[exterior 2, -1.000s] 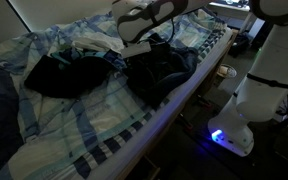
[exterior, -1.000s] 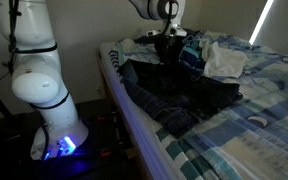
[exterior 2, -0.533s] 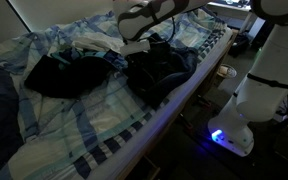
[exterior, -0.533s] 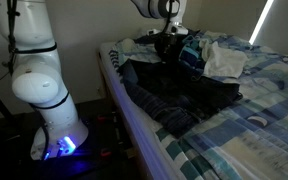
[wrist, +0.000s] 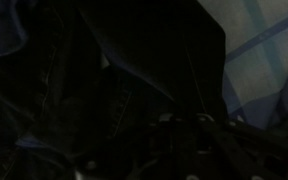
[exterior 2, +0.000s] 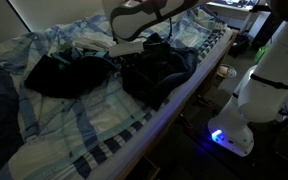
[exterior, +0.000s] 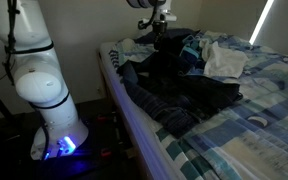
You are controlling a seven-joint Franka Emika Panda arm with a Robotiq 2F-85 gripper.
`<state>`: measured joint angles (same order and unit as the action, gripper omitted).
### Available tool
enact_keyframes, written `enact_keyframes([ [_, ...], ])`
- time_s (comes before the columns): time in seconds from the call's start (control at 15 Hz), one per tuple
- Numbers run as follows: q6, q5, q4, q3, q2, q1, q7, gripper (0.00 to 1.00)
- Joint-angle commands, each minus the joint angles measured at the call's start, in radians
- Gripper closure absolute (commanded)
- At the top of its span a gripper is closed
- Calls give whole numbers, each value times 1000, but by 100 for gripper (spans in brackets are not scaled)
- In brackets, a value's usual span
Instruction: Lay the blue jeans out on the bed
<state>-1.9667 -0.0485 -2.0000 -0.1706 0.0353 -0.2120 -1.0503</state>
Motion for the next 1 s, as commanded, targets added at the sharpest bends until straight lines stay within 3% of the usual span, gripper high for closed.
enact_keyframes([
  [0.0, -9, -12, -30, -42, -50, -32, -40, 95],
  [0.93, 17, -28, -33, -185, -77, -141, -18, 96],
])
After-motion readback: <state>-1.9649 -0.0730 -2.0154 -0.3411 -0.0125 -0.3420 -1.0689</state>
